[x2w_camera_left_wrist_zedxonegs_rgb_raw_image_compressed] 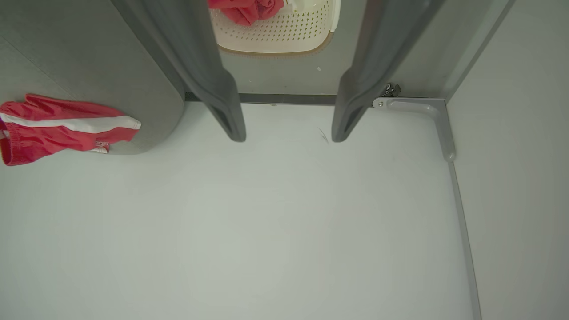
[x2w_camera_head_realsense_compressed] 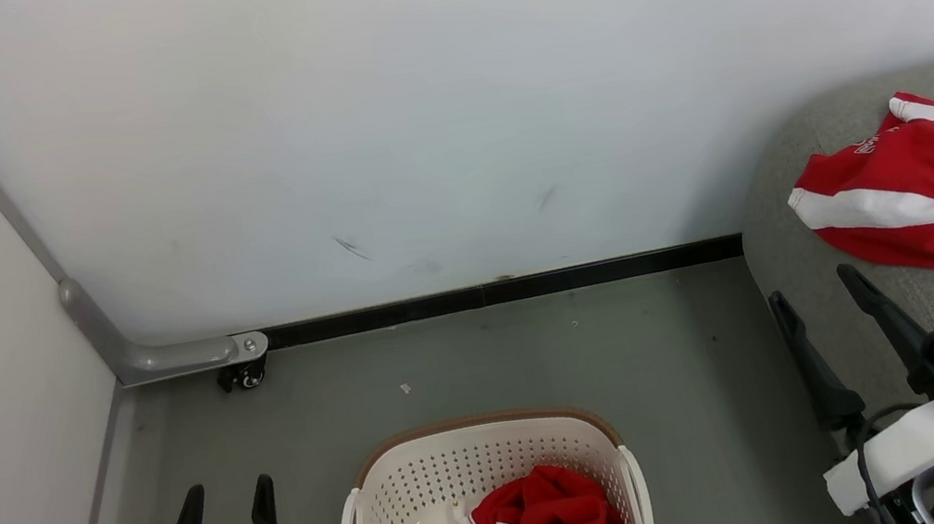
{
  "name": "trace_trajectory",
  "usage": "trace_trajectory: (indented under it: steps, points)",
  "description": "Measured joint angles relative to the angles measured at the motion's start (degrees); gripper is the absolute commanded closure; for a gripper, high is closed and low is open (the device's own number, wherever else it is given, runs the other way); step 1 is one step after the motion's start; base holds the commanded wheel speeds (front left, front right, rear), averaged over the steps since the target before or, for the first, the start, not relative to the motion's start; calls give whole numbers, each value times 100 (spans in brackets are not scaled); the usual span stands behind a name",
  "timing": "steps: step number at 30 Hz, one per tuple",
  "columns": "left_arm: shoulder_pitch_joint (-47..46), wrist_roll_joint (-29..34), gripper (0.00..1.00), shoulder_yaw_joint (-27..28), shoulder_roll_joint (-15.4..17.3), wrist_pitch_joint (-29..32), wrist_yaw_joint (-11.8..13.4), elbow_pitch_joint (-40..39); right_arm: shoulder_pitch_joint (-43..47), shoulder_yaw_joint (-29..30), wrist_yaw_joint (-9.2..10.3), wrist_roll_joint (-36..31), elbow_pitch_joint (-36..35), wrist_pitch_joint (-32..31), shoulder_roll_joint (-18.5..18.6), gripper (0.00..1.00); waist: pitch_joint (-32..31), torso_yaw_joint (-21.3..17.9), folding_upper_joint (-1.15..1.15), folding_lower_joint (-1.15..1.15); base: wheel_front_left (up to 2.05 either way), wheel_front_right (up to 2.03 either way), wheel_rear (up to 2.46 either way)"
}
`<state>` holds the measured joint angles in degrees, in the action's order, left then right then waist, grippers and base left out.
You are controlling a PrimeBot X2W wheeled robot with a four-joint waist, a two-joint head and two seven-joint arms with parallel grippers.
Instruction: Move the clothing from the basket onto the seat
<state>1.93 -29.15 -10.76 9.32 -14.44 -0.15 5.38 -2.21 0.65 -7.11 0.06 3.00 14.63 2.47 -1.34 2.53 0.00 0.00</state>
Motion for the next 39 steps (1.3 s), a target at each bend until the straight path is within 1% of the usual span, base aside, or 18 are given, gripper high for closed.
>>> trace_trajectory:
  steps: [10, 17, 21, 31, 39]
  points:
    - [-6, 0, 0, -144, 2, 8, -109, 79, -1, 22, 0, 4, -131, 0, -2, 0, 109, -125, 0, 0, 0, 0, 0]
    - [-78, 3, 0, -294, 9, 85, -204, 99, -2, 160, 0, 4, -268, 0, -5, 0, 243, -258, 0, 0, 0, 0, 0]
    - [-195, 3, 0, -356, 4, 136, -213, 111, -2, 233, 0, 3, -322, 0, -7, 0, 333, -328, 0, 0, 0, 0, 0]
    - [-393, 4, 0, -657, -68, 387, -358, 305, -36, 223, 0, -13, -492, 0, -9, 0, 634, -478, 0, 0, 0, 0, 0]
    - [-645, 15, 0, -898, -179, 644, -412, 571, -221, 108, 0, -68, -620, 0, -8, 0, 974, -573, 0, 0, 0, 0, 0]
